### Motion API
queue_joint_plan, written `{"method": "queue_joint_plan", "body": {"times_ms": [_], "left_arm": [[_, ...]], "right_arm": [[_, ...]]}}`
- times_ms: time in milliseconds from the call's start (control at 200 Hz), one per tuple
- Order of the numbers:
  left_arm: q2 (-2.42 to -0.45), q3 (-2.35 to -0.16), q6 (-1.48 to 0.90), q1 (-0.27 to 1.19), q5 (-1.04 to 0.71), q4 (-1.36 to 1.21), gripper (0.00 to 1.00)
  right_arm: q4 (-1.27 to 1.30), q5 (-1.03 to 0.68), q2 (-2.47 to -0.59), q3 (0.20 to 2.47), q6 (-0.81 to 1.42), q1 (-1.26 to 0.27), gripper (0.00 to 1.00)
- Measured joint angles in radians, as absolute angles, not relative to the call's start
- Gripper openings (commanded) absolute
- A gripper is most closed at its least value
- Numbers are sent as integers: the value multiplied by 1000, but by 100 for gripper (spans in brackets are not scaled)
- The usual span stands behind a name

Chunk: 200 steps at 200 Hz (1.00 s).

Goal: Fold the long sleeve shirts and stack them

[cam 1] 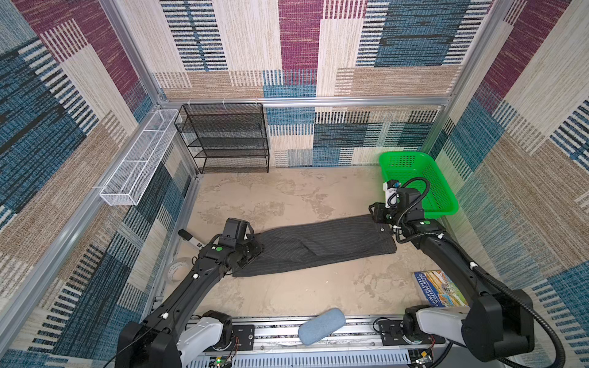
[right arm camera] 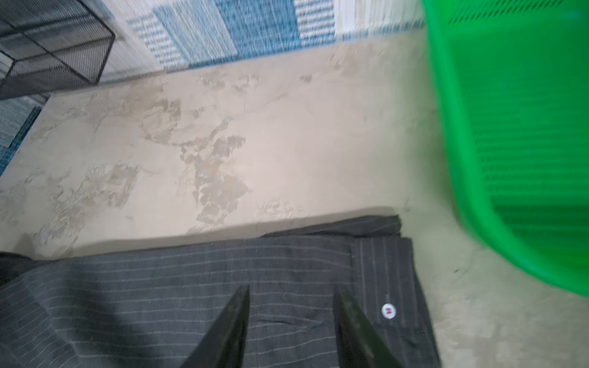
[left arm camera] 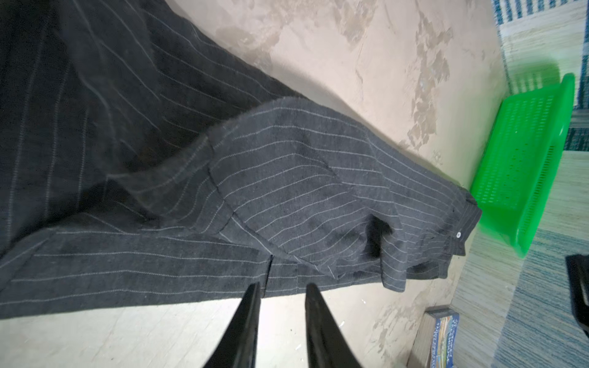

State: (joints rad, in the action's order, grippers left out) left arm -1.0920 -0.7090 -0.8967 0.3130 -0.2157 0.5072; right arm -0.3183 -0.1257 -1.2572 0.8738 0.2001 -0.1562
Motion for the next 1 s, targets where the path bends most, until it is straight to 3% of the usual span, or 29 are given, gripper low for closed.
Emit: {"method": "queue_joint_plan", "body": {"times_ms": [320, 676, 1001], "left_arm": [[-1309, -857, -920, 451, -89, 545, 31], [-1579, -987, -944, 522, 94, 599, 31], [-1689, -1026, -953, 525, 184, 603, 14]], "right_arm": [[-274, -146, -1448, 851, 237, -171, 24], [-256, -130, -1608, 917, 214, -171, 22], [-257, -120, -1711, 935, 203, -158, 19]]}}
